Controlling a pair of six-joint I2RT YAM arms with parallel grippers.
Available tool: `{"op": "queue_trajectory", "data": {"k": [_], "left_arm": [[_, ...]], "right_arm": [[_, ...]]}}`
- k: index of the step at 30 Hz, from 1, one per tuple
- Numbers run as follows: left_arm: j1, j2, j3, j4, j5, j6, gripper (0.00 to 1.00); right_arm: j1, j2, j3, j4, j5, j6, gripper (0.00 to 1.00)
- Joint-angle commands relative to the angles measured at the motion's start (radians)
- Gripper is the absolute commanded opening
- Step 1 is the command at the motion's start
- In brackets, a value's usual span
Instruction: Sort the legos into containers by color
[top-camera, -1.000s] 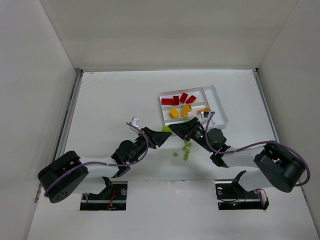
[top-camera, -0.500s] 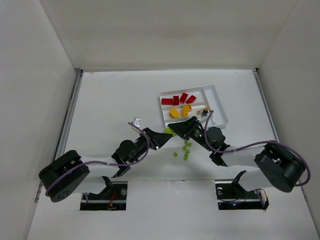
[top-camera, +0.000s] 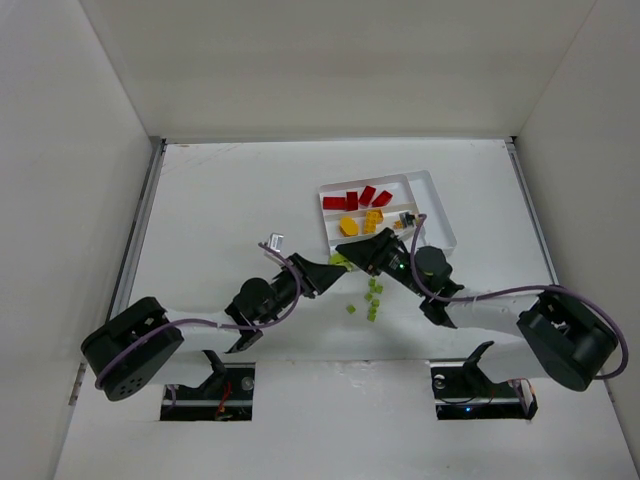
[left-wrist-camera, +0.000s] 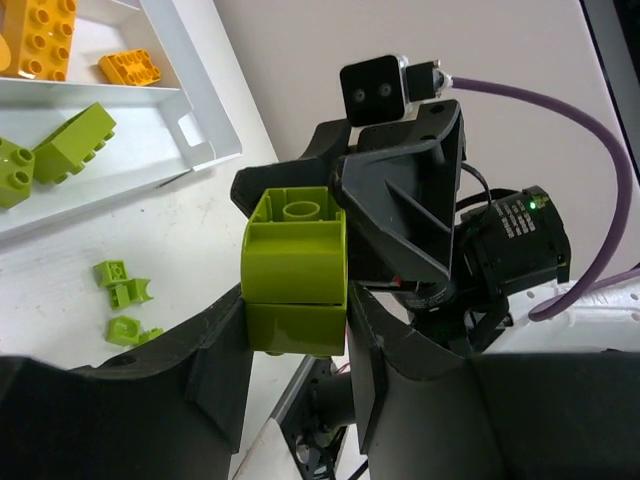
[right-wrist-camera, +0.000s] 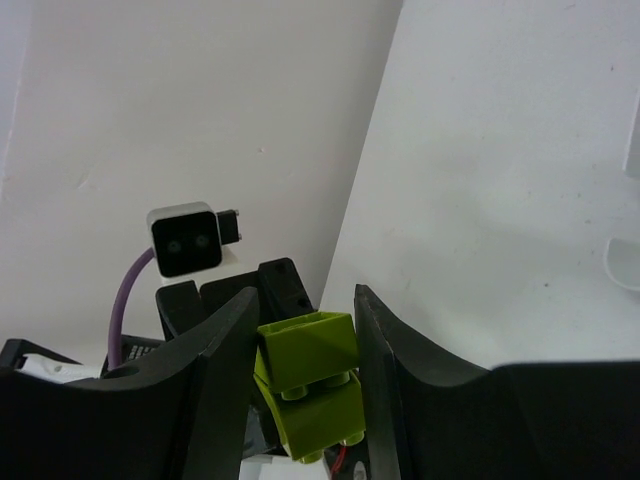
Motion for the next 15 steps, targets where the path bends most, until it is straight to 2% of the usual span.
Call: {"op": "queue_trajectory", "data": {"k": [1,9,15], "left_arm": [[-0.017,0.012,0.023,0.203,0.061,0.011,0.18],[-0.026,0.032,0.02,0.202,0.081,0.009,0.18],[0.004,-0.019,0.012,0.17,0.069,0.011,0.18]], "right_arm": [[-0.031,-0.043,0.085,-0.04,0.007,-0.082,0.36],[-0.072,-0.043,0.136,-0.111,0.024,-0.147,0.36],[-0.117,-0.104,0.051,-0.221,0.163,-0.219,0.37]]}}
